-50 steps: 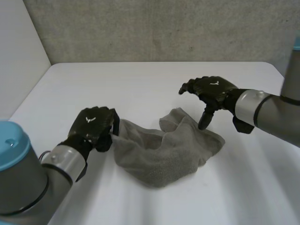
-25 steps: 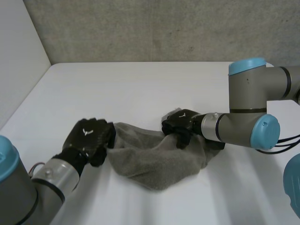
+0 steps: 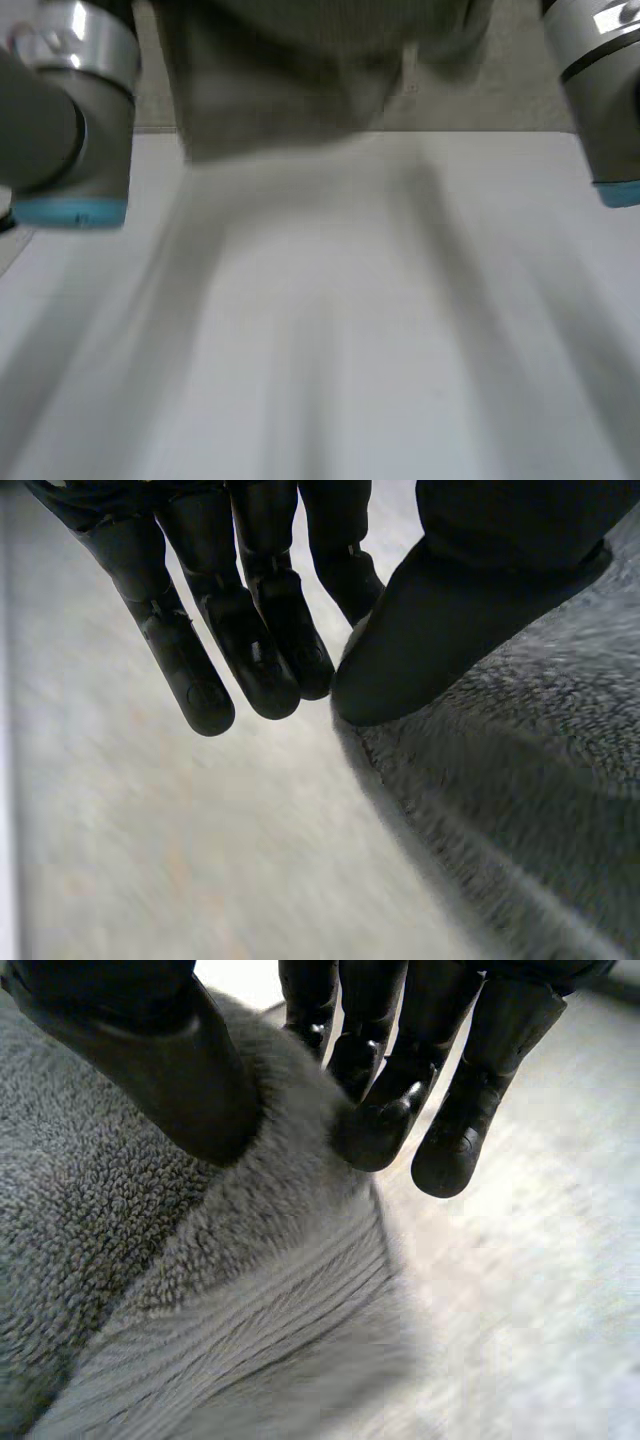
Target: Fold the towel.
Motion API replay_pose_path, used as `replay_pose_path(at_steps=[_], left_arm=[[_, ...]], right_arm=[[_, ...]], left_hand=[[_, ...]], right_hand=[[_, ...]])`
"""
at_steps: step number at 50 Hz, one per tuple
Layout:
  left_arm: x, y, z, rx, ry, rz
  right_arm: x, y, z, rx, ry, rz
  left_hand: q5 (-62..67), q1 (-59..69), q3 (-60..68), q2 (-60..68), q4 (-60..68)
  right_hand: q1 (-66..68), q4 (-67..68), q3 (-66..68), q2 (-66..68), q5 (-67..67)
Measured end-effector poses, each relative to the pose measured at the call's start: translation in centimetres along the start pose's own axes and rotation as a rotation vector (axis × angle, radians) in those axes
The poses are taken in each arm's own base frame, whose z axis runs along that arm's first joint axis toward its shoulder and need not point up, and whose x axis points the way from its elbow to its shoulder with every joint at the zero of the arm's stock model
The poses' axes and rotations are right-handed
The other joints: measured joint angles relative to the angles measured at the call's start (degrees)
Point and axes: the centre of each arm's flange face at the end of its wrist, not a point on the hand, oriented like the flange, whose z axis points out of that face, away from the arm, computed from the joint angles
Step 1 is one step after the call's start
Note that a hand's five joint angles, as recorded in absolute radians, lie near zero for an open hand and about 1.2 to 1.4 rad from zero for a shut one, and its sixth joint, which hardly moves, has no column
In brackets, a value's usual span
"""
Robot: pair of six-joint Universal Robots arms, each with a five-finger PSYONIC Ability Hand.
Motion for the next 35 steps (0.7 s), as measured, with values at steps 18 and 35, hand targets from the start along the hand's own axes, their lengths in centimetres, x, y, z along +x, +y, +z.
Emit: replay_pose_path(at_steps=[18,35], left_arm=[[0.9,10.4,-10.9,-0.376,0.118,0.039],[1.1,16.4,-20.2,-0.758,0.287,0.173]], right_arm=[[-4.8,9.1,-9.0,-0.554,-0.329,0.191],[-8.5,15.7,-17.9,-0.944,-0.429,0.204]], left_hand=[[0.53,0.00,0.00,0.00,0.00],[0.53,0.00,0.00,0.00,0.00]], right_hand=[[0.00,0.00,0.36,1.01,1.03],[-15.84,-16.34,-16.38,-15.68,-15.40]])
